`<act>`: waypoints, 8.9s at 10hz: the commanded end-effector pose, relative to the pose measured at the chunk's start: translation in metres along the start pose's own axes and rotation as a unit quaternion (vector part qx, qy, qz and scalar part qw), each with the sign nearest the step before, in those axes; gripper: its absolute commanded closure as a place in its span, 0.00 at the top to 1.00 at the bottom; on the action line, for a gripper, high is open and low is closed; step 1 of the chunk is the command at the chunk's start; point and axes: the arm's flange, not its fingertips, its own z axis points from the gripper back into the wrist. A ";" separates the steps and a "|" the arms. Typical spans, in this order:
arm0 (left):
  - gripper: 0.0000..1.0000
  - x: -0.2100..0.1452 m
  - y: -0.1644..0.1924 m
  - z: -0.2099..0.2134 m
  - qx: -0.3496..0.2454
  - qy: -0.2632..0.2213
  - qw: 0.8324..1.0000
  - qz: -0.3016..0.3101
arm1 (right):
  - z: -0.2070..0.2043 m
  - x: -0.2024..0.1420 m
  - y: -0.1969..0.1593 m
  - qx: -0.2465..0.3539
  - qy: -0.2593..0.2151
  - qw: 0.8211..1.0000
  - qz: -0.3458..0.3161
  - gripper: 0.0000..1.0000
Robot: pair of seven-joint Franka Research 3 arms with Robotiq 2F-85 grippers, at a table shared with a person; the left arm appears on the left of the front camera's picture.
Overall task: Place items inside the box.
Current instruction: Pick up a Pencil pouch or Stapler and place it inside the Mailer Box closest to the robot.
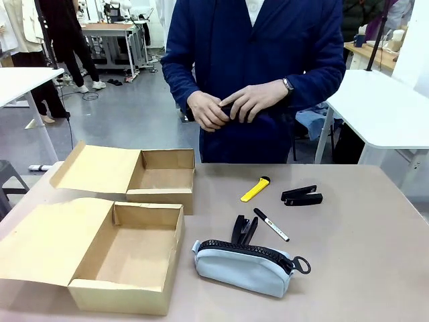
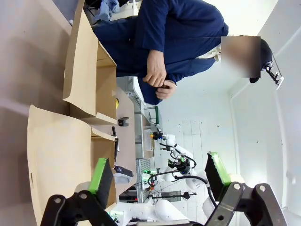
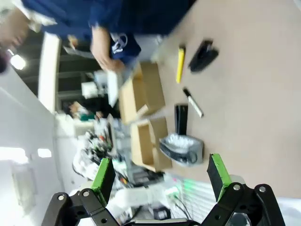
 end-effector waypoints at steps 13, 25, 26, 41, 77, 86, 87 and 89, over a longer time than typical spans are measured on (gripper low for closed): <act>1.00 -0.001 -0.001 0.001 -0.007 0.001 1.000 -0.011 | -0.318 -0.093 0.106 -0.324 0.147 0.924 0.142 1.00; 1.00 -0.001 -0.001 0.001 -0.007 0.001 1.000 -0.011 | -0.532 -0.150 0.095 -0.548 0.108 0.820 0.129 1.00; 1.00 -0.001 -0.001 0.001 -0.007 0.001 1.000 -0.011 | -0.538 -0.153 0.091 -0.551 0.103 0.818 0.131 1.00; 1.00 -0.001 -0.001 0.001 -0.007 0.001 1.000 -0.011 | -0.559 -0.141 0.048 -0.545 0.149 0.816 0.125 0.00; 1.00 -0.001 -0.001 0.001 -0.007 0.001 1.000 -0.011 | -0.572 -0.288 0.236 -0.520 0.177 0.799 0.244 0.03; 1.00 -0.001 -0.001 0.001 -0.007 0.001 1.000 -0.011 | -0.666 -0.325 0.204 -0.552 0.207 0.761 0.271 0.03; 1.00 -0.001 -0.001 0.001 -0.007 0.001 1.000 -0.011 | -0.666 -0.325 0.203 -0.554 0.208 0.759 0.271 0.03; 1.00 -0.001 -0.001 0.001 -0.007 0.001 1.000 -0.011 | -0.665 -0.325 0.202 -0.550 0.213 0.760 0.272 0.32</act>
